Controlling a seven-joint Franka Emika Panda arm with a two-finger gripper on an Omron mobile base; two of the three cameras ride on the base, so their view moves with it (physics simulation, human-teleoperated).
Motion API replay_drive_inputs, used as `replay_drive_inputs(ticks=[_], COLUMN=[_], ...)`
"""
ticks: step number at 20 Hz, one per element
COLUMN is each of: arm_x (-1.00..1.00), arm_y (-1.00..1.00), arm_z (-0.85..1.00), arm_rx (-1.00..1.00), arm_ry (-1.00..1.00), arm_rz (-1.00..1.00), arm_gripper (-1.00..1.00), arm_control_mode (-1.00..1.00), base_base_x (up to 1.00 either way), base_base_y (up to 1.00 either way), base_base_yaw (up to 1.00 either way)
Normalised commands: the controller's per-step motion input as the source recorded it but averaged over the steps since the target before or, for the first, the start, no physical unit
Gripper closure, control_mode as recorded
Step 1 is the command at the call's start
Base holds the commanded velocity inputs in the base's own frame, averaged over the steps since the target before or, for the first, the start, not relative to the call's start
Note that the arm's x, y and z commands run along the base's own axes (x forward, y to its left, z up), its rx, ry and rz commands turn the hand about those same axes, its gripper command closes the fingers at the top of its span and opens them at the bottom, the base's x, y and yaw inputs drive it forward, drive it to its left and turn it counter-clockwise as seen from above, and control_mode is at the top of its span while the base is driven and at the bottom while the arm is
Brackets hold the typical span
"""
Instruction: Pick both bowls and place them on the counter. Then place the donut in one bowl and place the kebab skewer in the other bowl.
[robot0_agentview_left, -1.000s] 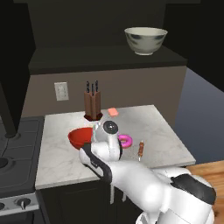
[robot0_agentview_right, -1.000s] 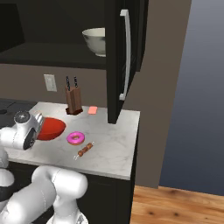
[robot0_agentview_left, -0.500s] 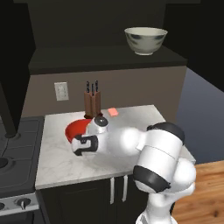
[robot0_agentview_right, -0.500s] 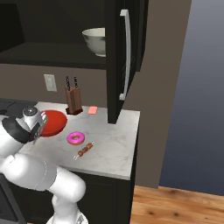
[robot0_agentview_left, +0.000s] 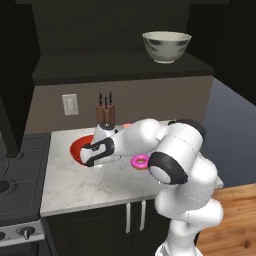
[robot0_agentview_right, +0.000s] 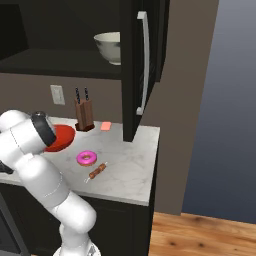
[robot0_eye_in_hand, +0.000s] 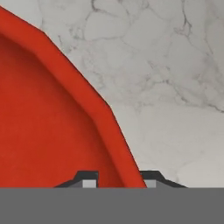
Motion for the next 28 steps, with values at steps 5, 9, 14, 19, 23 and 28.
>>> replay_drive_inputs(ticks=[5, 9, 14, 19, 23, 28], arm_x=[0.0, -0.02, -0.12, -0.23, -0.43, -0.55], arm_y=[0.07, 0.0, 0.0, 0.0, 0.0, 0.0], arm_z=[0.0, 0.0, 0.02, 0.07, 0.08, 0.04], arm_rx=[-0.03, -0.01, 0.0, 0.0, 0.0, 0.0], arm_ry=[0.15, 0.15, 0.07, 0.0, -0.07, -0.18], arm_rz=[0.0, 0.0, 0.0, 0.0, 0.0, 0.0], arm_gripper=[-1.0, -1.0, -1.0, -1.0, -1.0, -1.0], arm_control_mode=[-1.0, -1.0, -1.0, -1.0, -1.0, -1.0], base_base_x=[0.0, 0.0, 0.0, 0.0, 0.0, 0.0], base_base_y=[0.0, 0.0, 0.0, 0.0, 0.0, 0.0], base_base_yaw=[0.0, 0.0, 0.0, 0.0, 0.0, 0.0])
